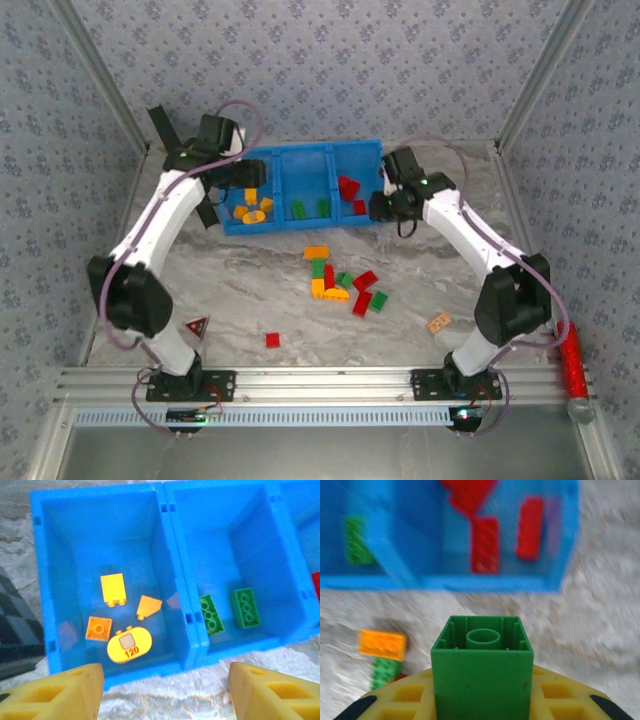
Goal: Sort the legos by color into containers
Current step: Place the lego in the container.
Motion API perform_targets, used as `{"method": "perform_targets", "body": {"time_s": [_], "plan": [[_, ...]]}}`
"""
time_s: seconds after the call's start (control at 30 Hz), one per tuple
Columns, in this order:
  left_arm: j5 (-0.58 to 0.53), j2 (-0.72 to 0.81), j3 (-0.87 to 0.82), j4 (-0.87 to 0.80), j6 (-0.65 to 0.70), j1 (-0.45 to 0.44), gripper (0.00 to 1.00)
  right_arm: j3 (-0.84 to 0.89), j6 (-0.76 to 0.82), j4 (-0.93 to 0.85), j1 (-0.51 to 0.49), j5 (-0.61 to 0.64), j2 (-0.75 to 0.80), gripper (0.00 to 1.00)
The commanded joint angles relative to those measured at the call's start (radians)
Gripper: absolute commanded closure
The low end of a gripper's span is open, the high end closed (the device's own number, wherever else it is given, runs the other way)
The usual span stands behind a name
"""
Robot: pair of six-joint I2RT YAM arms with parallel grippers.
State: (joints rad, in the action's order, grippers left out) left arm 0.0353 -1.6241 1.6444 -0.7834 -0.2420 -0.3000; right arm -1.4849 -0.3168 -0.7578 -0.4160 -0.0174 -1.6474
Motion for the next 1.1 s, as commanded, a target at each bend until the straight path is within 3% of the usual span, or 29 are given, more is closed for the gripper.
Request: {"method": "perform_targets", "body": {"time_s": [0.0, 0.27, 0.5, 0.8, 1.07], "plan": [[0.025, 0.102, -0.114, -0.051, 0.016, 0.001, 0.32, -0.164, 0.039, -0.088, -0.054, 0.034, -0.109, 0.75], [0.06, 0.414, -0.453, -0.088, -0.086, -0.012, 0.31, -0.576, 0.092, -0.169, -0.172, 0.061, -0.394, 0.75], [0.104, 0.565, -0.623, -0.108, -0.189, -0.053, 0.31, -0.777, 0.118, -0.194, -0.227, 0.074, -0.582, 0.75], [0.127, 0.597, -0.765, -0.026, -0.35, -0.21, 0.31, -0.816, 0.123, -0.115, -0.243, 0.051, -0.715, 0.75], [0.14, 0.497, -0.798, 0.095, -0.479, -0.356, 0.31, -0.87, 0.171, -0.133, -0.258, 0.117, -0.822, 0.74]]}}
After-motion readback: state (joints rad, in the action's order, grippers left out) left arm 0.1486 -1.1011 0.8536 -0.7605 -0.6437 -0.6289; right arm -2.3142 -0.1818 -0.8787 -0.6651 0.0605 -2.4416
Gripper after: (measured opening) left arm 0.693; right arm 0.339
